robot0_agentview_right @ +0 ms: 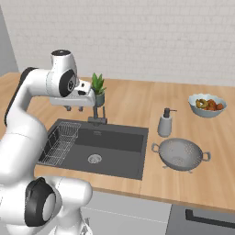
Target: Put the colander in the sink, put the tangerine in the colander, and turn on the sink faucet and pour water over the colander.
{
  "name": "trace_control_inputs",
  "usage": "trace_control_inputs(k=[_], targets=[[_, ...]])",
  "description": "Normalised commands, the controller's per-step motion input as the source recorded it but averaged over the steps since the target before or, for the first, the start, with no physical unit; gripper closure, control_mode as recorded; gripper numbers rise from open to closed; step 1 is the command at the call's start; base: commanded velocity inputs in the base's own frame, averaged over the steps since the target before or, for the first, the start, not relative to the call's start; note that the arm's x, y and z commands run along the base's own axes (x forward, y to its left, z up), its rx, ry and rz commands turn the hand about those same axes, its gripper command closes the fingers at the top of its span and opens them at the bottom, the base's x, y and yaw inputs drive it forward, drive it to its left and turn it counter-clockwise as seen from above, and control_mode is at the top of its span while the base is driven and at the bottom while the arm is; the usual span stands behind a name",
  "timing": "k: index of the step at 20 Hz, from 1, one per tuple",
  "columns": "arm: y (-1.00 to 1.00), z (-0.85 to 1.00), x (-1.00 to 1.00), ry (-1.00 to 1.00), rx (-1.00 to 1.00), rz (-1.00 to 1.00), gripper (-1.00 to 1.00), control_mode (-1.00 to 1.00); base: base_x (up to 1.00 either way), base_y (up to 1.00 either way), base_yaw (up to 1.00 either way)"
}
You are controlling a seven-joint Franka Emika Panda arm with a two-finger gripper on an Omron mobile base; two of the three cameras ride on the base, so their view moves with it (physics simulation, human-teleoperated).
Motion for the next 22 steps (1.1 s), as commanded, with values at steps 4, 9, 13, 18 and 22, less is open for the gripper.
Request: trace_control_inputs(k=[4,9,13,18,22], targets=[[-0.02,0.00,-0.18,-0.01,0.00,-0.01,-1.00,-1.00,0.00,0.00,0.00],[-0.52,-0.01,-0.23,0.00,0.00,-0.09,-1.00,-1.00,0.00,0.00,0.00],[-0.91,-0.03,-0.11,0.03,0.02,-0.10,-1.00,-1.00,0.00,0.00,0.00],[-1.00,-0.12,-0.03,0.07,0.00,-0.10,-1.00,-1.00,0.00,0.00,0.00],[-1.00,-0.24,0.00,0.10,0.00,-0.10,-1.00,-1.00,0.00,0.00,0.00]])
